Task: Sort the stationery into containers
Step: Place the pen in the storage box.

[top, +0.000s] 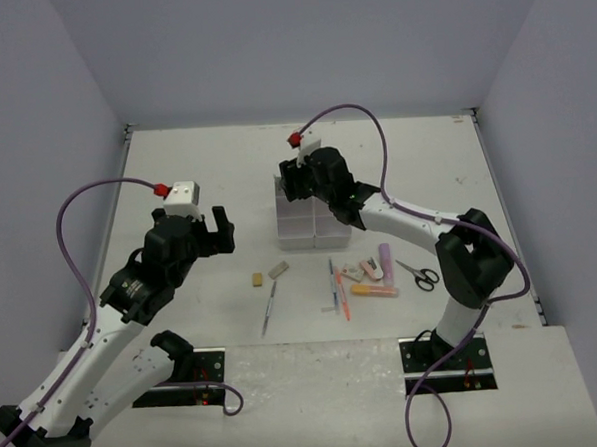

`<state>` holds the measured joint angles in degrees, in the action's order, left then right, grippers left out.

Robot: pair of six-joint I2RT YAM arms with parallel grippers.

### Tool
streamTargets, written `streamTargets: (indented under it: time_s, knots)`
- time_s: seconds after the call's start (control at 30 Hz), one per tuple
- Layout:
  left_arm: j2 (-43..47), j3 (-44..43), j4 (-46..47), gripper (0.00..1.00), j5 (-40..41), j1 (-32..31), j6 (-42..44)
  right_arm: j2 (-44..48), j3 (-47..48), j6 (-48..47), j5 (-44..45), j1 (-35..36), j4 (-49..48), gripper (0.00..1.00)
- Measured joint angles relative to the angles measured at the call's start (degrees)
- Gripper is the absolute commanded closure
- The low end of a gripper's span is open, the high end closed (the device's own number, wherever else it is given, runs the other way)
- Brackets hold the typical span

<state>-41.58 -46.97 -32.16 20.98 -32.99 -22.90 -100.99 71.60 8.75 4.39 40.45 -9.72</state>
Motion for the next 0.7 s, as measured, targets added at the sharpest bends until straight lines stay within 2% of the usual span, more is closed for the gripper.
streamTargets:
  time_s: [0.03,0.07,0.1,0.13,0.47,0.6,0.7]
  knots:
    - [0.0,0.0,0.0,0.0,0.0,0.0,0.0,0.9,-0.6,0.0,0.0,0.0,0.5,0.37]
    - [0.0,0.0,0.0,0.0,0.1,0.0,0.0,2.1,-1.0,0.1,0.0,0.0,1.2,0.29]
    - [0.0,0.0,0.0,0.0,0.2,0.0,0.0,3.3,-1.2,0.2,0.2,0.0,2.0,0.08]
    - [0.1,0.0,0.0,0.0,0.3,0.0,0.0,4.8,-1.2,0.2,0.2,0.0,2.7,0.01]
    - [0.6,0.0,-0.1,0.0,2.3,0.0,0.0,28.6,-0.5,6.8,14.7,2.6,19.1,0.02]
    - [1.0,0.0,-0.1,0.0,2.4,0.0,0.0,38.6,-5.7,11.3,11.3,2.3,23.2,0.16]
    - [1.7,0.0,-0.1,0.0,2.3,0.0,0.0,44.3,-10.0,15.9,7.1,2.7,28.6,0.16]
